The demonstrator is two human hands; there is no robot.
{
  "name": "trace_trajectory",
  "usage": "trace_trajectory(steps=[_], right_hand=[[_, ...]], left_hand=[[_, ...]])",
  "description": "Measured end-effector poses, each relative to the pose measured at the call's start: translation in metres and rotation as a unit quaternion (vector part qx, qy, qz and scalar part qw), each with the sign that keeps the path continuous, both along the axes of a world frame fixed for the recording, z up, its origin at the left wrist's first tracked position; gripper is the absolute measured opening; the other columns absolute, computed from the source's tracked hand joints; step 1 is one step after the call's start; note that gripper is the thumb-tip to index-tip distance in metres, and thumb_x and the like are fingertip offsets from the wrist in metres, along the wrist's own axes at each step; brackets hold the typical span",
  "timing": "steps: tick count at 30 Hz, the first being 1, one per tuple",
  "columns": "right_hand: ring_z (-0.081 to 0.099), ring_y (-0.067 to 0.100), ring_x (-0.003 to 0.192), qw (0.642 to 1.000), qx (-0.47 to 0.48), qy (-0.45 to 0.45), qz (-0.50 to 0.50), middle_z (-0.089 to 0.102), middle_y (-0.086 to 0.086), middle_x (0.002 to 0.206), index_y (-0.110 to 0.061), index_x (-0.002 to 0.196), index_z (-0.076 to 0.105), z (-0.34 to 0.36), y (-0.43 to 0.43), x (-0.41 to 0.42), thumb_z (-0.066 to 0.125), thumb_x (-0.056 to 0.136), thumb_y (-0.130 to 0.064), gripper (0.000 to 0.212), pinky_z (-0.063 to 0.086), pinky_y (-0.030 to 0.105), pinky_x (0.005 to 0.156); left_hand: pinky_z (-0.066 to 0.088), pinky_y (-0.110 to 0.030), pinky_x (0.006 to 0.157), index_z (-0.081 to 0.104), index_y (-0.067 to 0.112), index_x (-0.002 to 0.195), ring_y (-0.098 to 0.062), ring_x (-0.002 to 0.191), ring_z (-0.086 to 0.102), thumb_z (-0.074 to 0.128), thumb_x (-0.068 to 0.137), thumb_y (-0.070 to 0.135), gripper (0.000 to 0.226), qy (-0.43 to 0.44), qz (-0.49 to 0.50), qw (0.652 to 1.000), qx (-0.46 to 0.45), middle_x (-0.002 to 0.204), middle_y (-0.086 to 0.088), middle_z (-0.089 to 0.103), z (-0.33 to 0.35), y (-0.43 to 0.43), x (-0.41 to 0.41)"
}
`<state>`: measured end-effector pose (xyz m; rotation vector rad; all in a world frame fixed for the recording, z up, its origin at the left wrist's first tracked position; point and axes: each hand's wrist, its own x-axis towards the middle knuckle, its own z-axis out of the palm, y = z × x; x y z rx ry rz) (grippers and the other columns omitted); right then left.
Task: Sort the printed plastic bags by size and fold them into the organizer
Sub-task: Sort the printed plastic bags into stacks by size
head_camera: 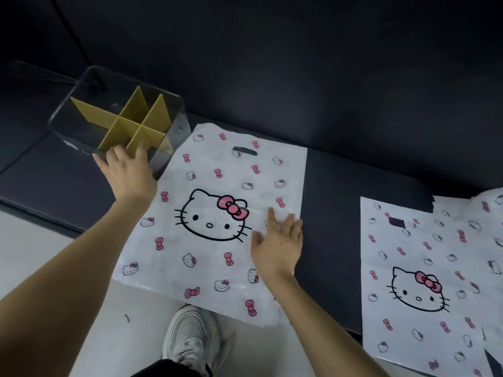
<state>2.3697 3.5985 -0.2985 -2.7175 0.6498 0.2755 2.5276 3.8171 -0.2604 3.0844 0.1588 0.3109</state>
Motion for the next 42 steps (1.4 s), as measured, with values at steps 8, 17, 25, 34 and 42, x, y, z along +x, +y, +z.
trace_trajectory(steps=[8,17,25,34,42], right_hand=[[0.034,0.039,0.137,0.991,0.018,-0.126,-0.050,0.034,0.024,0.148,-0.015,0.143,0.041,0.021,-0.059,-0.048,0.052,0.091,-0.032,0.056,0.027,0.048,0.113],[0.028,0.039,0.140,0.990,-0.055,-0.012,-0.126,0.028,0.020,0.152,-0.012,0.137,0.048,0.005,-0.138,-0.134,0.049,0.092,-0.013,0.046,0.033,0.044,0.107],[0.038,0.030,0.129,0.997,-0.026,-0.023,-0.072,0.032,0.010,0.152,-0.022,0.142,0.040,0.030,-0.149,-0.104,0.043,0.096,-0.022,0.045,0.035,0.035,0.101],[0.028,0.028,0.135,0.937,-0.110,0.091,-0.318,0.030,0.006,0.151,-0.017,0.145,0.031,0.005,-0.343,-0.265,0.039,0.089,-0.064,0.073,0.028,0.043,0.107],[0.066,0.037,0.084,0.904,-0.137,-0.223,-0.339,0.069,0.015,0.111,-0.008,0.078,0.072,0.043,-0.339,-0.264,0.055,0.093,-0.029,0.031,0.053,0.043,0.070]], left_hand=[[0.037,-0.060,0.098,0.064,0.000,0.111,-0.051,0.105,0.052,0.067,0.078,0.002,0.033,-0.055,-0.214,0.974,-0.048,0.110,-0.033,0.057,0.004,-0.101,-0.054],[0.046,-0.062,0.089,0.073,0.010,0.100,-0.048,0.104,0.059,0.036,0.087,0.036,0.047,0.118,-0.350,0.928,-0.055,0.114,-0.025,0.063,-0.027,-0.196,-0.156],[0.041,-0.065,0.091,0.072,0.015,0.108,-0.049,0.110,0.057,0.024,0.097,0.051,0.062,0.141,-0.434,0.889,-0.023,0.120,-0.016,0.064,-0.027,-0.222,-0.169],[-0.037,-0.035,0.098,0.018,0.034,0.146,-0.025,0.145,0.012,0.025,0.096,0.060,0.057,0.188,-0.477,0.852,0.100,0.155,0.008,0.010,-0.034,-0.246,-0.176],[0.024,-0.058,0.109,0.061,0.019,0.127,-0.039,0.129,0.045,0.064,0.085,0.036,0.046,0.169,-0.445,0.879,-0.043,0.135,-0.015,0.054,-0.023,-0.273,-0.195]])
